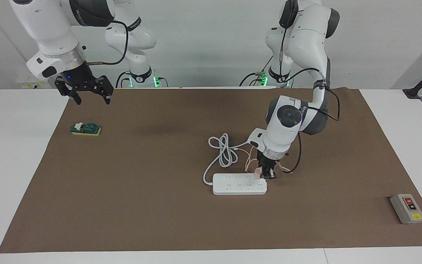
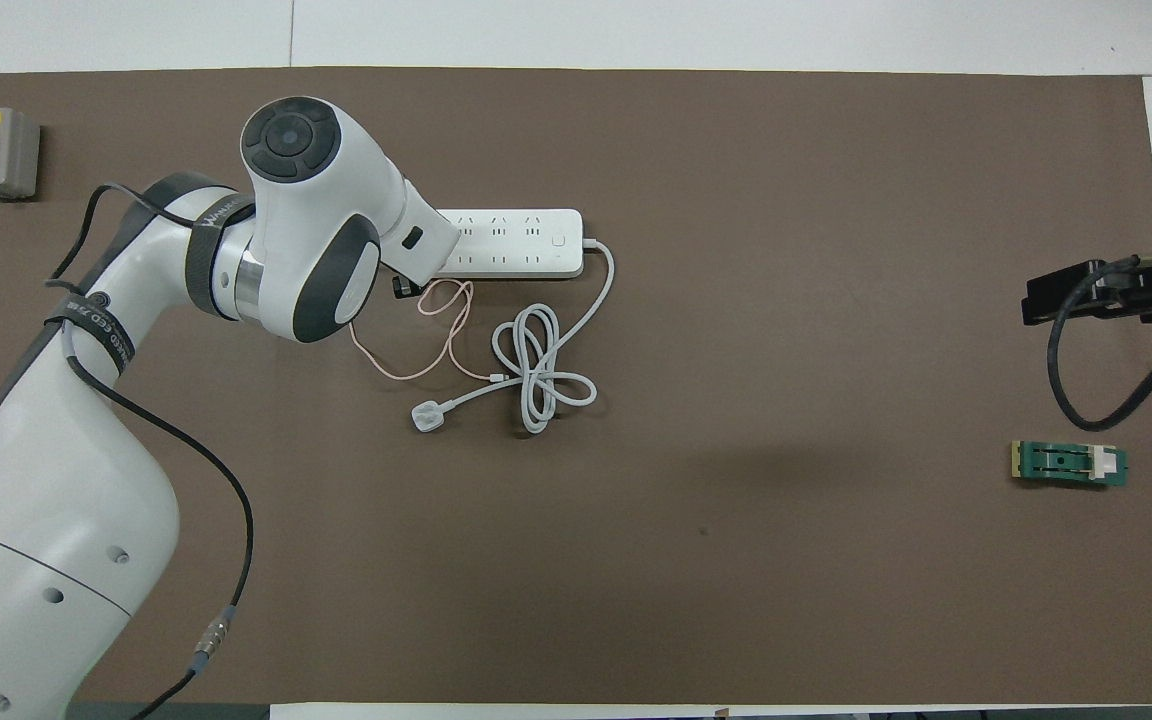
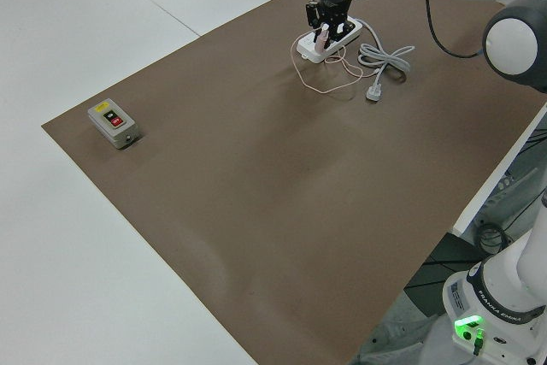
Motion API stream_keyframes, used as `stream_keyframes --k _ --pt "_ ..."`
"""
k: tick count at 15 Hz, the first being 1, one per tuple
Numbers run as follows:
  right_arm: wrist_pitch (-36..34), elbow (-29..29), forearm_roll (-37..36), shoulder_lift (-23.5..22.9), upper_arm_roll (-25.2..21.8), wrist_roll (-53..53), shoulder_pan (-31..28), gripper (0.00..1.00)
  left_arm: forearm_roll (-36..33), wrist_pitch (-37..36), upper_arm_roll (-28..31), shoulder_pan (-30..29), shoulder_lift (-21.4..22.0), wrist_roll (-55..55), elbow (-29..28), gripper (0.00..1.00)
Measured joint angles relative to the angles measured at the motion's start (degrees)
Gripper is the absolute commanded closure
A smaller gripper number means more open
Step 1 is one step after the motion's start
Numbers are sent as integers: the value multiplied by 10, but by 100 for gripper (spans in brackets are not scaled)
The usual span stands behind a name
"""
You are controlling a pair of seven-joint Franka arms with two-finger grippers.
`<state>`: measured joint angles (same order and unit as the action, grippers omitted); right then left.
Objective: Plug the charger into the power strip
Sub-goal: 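Align and push the charger prongs into a power strip socket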
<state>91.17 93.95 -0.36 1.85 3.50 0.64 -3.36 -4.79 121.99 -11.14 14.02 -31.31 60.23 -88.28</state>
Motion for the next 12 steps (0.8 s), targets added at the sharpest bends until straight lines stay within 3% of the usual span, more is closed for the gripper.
stream_keyframes --k 12 --pt "0 0 0 0 0 0 0 0 -11 -11 -3 1 -12 71 16 100"
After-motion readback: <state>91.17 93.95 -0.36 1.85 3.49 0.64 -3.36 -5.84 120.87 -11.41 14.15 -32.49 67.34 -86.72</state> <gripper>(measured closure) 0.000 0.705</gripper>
